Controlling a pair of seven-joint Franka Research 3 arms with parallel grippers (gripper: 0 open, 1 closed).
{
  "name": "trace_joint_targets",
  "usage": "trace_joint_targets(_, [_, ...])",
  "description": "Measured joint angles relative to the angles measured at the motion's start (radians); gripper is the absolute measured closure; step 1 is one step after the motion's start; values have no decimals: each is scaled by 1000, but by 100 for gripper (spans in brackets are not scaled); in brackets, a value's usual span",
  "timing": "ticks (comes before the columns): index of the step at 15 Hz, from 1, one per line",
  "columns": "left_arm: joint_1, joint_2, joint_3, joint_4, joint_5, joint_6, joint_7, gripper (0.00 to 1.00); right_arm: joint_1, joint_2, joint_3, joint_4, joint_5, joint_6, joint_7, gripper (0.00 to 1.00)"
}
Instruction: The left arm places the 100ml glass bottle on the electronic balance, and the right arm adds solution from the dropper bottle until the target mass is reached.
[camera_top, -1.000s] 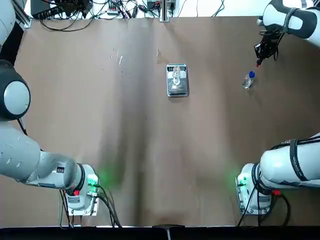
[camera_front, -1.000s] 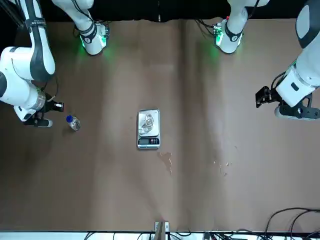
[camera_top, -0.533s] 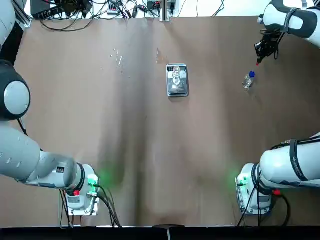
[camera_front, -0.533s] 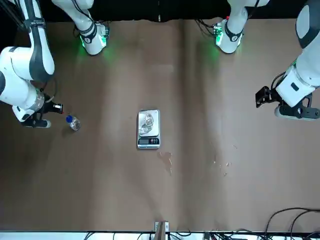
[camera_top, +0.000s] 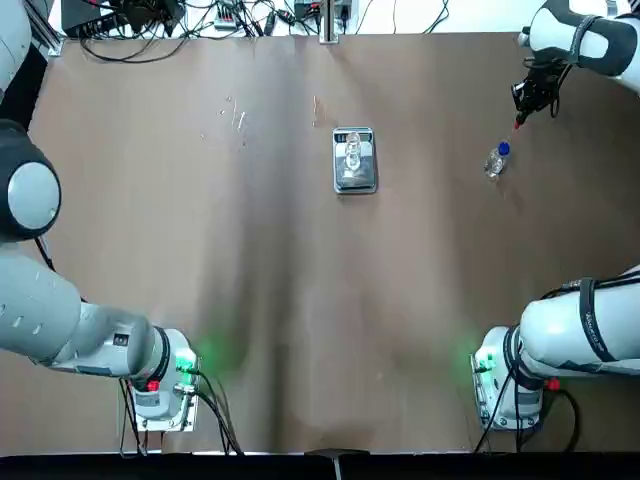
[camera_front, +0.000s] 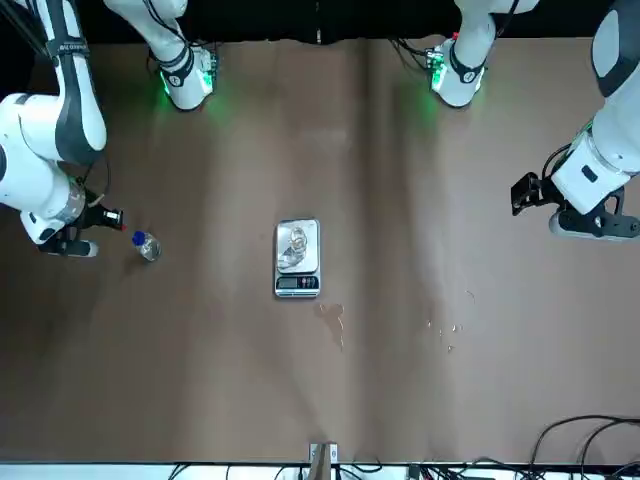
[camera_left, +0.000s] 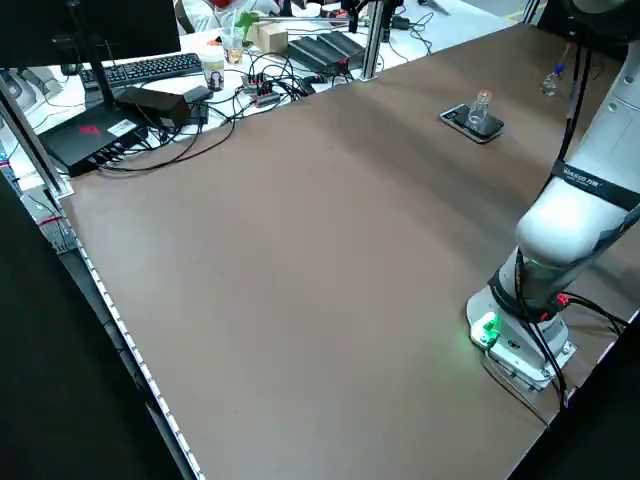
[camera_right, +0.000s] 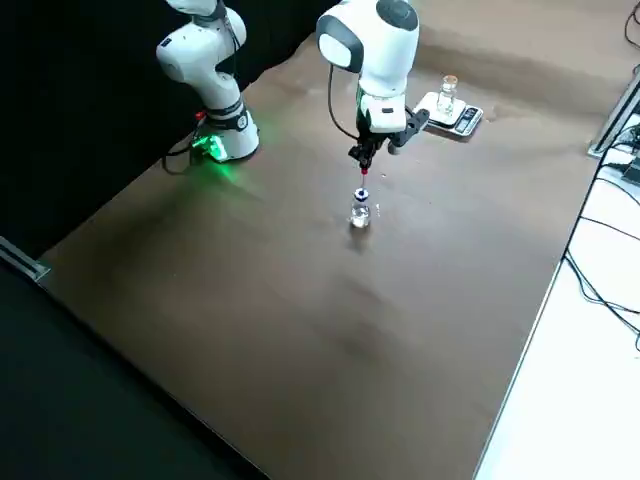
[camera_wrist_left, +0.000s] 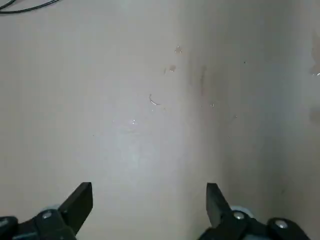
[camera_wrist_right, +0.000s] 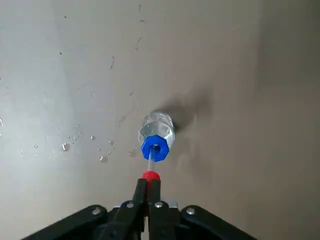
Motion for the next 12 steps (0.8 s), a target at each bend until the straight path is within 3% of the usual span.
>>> trace_joint_targets(12, [0,0,0,0,0,0,0,0,-1,5,-1,-14,0,30,-1,96])
